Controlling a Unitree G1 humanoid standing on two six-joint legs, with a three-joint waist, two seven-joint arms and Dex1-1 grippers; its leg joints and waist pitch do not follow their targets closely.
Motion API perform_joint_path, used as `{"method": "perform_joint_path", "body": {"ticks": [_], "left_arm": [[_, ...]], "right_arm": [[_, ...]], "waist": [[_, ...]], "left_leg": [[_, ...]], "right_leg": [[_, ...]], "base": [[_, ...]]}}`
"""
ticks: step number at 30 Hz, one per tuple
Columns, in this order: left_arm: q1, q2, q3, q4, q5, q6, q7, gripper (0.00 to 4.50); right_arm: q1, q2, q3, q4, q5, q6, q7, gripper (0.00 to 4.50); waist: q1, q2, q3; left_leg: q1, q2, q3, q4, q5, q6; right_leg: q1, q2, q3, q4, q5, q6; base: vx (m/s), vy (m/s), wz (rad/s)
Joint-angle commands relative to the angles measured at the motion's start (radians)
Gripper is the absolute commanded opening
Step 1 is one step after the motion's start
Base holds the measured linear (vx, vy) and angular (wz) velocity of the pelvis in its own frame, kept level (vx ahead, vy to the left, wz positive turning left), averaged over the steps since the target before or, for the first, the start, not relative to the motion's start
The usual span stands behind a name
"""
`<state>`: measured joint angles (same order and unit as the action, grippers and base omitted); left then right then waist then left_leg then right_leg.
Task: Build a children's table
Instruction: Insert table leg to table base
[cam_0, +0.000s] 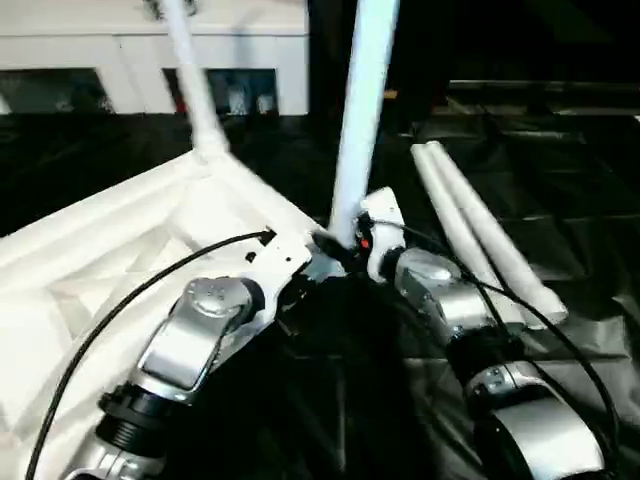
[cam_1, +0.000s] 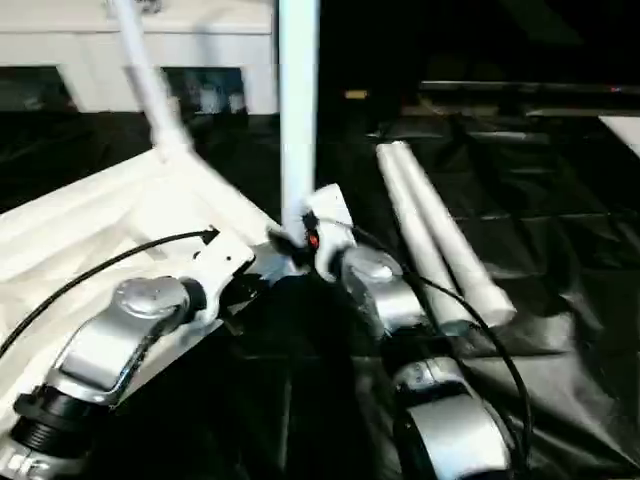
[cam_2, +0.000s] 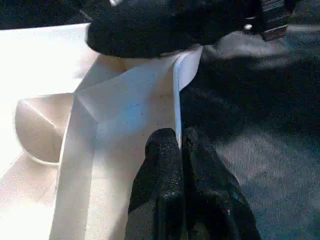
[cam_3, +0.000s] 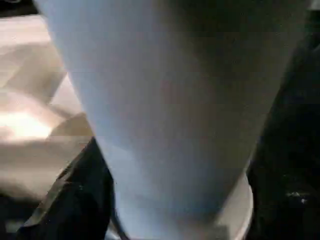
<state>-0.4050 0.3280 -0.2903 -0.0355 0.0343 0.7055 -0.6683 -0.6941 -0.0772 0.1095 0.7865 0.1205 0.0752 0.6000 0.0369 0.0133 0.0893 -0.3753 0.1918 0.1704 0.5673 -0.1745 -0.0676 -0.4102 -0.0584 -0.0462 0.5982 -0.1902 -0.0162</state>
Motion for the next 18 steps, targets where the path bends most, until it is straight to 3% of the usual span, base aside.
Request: {"method": "perform_joint_path", "body": {"ticks": [1, 4, 12, 18], "left_arm": [[-0.036, 0.003, -0.007, -0.048, -0.006, -0.046, -0.024, 0.0], [-0.039, 0.027, -0.01, -0.028, -0.019, -0.076, -0.063, 0.0], [-0.031, 0.064, -0.017, 0.01, -0.078, -0.171, -0.184, 0.0], [-0.013, 0.116, -0.043, 0.017, -0.119, -0.282, -0.332, 0.0]], "right_arm": [[0.017, -0.007, 0.015, -0.042, -0.002, 0.027, 0.034, 3.6], [0.061, -0.069, 0.032, -0.168, 0.0, 0.048, 0.103, 3.99], [0.169, -0.195, 0.077, -0.363, 0.017, 0.089, 0.276, 3.99], [0.241, -0.26, 0.086, -0.464, 0.036, 0.116, 0.351, 3.99]], "waist": [[0.004, 0.02, -0.08], [0.013, 0.021, -0.082], [0.029, 0.017, -0.086], [0.043, 0.013, -0.085]], "left_leg": [[0.01, 0.032, -0.003, -0.048, -0.088, 0.078], [0.012, 0.032, -0.003, -0.046, -0.086, 0.081], [0.011, 0.029, -0.003, -0.04, -0.083, 0.081], [0.011, 0.032, -0.003, -0.038, -0.12, 0.072]], "right_leg": [[0.063, -0.066, 0.041, -0.042, 0.09, -0.31], [0.067, -0.064, 0.04, -0.041, 0.098, -0.301], [0.07, -0.063, 0.041, -0.04, 0.08, -0.29], [0.065, -0.066, 0.042, -0.043, -0.002, -0.28]], "base": [[0.0, 0.0, 0.0], [0.0, 0.0, 0.0], [0.0, 0.0, 0.0], [0.0, 0.0, 0.0]]}}
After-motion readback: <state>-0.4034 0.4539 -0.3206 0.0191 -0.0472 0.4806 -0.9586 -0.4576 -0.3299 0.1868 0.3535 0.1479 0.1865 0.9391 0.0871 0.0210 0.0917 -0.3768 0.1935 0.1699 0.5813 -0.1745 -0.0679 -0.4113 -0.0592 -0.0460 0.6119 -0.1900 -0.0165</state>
